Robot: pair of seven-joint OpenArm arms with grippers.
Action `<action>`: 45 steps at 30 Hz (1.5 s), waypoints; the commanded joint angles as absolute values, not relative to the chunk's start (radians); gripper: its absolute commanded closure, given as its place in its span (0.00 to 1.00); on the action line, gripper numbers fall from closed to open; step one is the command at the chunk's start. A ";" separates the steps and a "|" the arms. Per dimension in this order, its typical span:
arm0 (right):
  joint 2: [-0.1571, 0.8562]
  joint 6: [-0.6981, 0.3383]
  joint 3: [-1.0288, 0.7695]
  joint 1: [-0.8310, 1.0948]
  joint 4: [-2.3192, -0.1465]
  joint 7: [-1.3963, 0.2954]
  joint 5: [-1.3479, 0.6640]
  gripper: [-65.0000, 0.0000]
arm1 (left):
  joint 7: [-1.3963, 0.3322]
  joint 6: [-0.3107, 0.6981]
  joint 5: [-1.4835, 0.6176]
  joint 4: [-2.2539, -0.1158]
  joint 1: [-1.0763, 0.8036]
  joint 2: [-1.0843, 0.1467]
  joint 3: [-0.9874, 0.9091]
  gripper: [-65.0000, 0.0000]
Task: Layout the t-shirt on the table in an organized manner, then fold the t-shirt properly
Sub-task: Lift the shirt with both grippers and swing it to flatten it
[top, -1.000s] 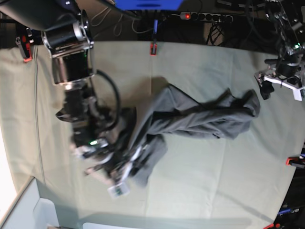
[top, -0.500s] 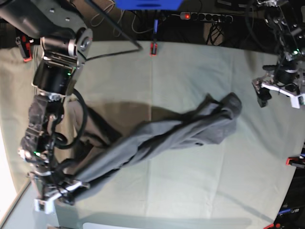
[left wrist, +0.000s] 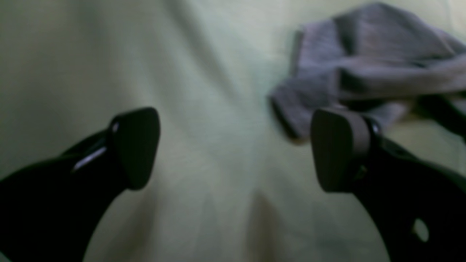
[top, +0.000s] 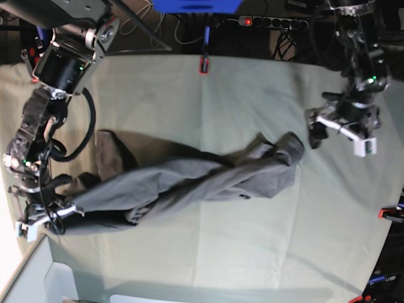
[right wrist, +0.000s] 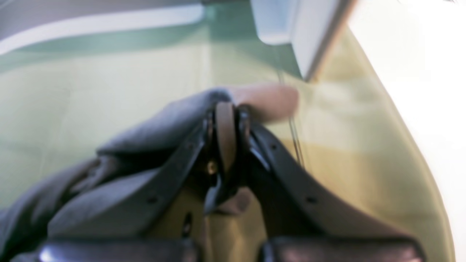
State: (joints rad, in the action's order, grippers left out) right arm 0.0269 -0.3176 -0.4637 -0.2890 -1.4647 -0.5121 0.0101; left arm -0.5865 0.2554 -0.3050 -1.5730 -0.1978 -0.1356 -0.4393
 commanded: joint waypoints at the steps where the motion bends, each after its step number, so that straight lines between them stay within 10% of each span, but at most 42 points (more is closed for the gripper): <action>1: 0.036 -0.323 -0.458 -0.308 -1.488 -0.478 -0.005 1.00 | -0.559 0.257 -0.312 -1.575 -0.177 -0.137 -0.418 0.01; 25: 0.036 -0.323 -0.498 -0.116 -1.580 -0.483 -0.005 1.00 | -0.552 0.262 -0.312 -1.191 0.044 -0.028 -0.325 0.02; 28: 0.036 -0.323 -0.498 -0.101 -1.583 -0.483 -0.005 1.00 | -0.552 0.263 -0.312 -1.191 0.056 -0.028 -0.325 0.21; 33: 0.036 -0.323 -0.496 -0.087 -1.583 -0.483 -0.005 1.00 | -0.552 0.255 -0.314 -1.233 0.056 -0.028 -0.332 0.98; 45: 0.036 -0.323 -0.498 -0.085 -1.583 -0.483 -0.005 1.00 | -0.559 0.254 -0.312 -1.578 0.045 -0.025 -0.390 1.00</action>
